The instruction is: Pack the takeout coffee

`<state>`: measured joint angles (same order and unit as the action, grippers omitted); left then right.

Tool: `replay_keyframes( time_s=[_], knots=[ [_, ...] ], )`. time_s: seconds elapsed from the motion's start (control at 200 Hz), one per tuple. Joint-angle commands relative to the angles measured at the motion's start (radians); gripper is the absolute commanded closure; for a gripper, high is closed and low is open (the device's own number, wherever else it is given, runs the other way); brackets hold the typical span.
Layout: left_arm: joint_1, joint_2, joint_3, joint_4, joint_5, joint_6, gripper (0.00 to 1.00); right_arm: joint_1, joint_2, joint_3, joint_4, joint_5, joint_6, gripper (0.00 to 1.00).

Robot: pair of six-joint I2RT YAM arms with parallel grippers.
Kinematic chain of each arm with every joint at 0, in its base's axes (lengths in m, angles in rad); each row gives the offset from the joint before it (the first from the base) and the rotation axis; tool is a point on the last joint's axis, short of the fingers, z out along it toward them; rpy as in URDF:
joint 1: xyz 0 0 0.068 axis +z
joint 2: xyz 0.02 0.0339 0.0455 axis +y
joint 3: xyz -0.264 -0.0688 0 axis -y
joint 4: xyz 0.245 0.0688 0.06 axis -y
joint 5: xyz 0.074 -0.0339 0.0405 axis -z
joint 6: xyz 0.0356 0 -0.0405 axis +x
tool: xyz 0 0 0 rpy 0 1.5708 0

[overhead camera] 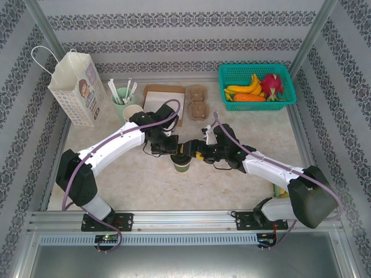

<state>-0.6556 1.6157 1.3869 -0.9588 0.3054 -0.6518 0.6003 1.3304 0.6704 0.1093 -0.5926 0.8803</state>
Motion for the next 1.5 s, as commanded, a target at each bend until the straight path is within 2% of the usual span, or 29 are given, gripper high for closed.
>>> replay_keyframes(
  time_s=[0.0, 0.275, 0.59, 0.734, 0.839, 0.949, 1.199, 1.289, 1.499],
  knots=[
    [-0.017, 0.017, 0.015, -0.049, -0.022, 0.026, 1.00, 0.013, 0.001, 0.028, 0.010, -0.002, -0.031, 0.02],
    [-0.028, 0.030, -0.043, 0.022, 0.008, 0.008, 1.00, 0.013, 0.000, 0.023, 0.012, -0.007, -0.036, 0.02],
    [-0.038, 0.041, -0.107, 0.064, -0.010, -0.017, 1.00, 0.010, -0.024, 0.018, 0.028, -0.030, -0.049, 0.02],
    [-0.047, 0.048, -0.091, 0.051, -0.024, -0.016, 1.00, -0.025, -0.066, 0.010, -0.016, -0.030, -0.073, 0.04],
    [-0.050, 0.062, -0.069, 0.033, -0.035, -0.004, 1.00, -0.073, -0.089, -0.011, -0.068, -0.038, -0.080, 0.12],
    [-0.054, 0.070, -0.049, 0.017, -0.044, 0.004, 1.00, -0.108, -0.110, -0.032, -0.104, -0.066, -0.086, 0.24],
    [-0.059, 0.082, -0.034, 0.006, -0.051, 0.006, 1.00, -0.116, -0.105, -0.023, -0.212, -0.070, -0.136, 0.52],
    [-0.060, 0.087, -0.026, 0.003, -0.052, 0.010, 1.00, -0.112, -0.090, -0.019, -0.199, -0.071, -0.129, 0.59],
    [-0.062, 0.092, -0.022, 0.002, -0.053, 0.014, 1.00, -0.087, -0.049, -0.001, -0.166, -0.092, -0.119, 0.66]
  ],
)
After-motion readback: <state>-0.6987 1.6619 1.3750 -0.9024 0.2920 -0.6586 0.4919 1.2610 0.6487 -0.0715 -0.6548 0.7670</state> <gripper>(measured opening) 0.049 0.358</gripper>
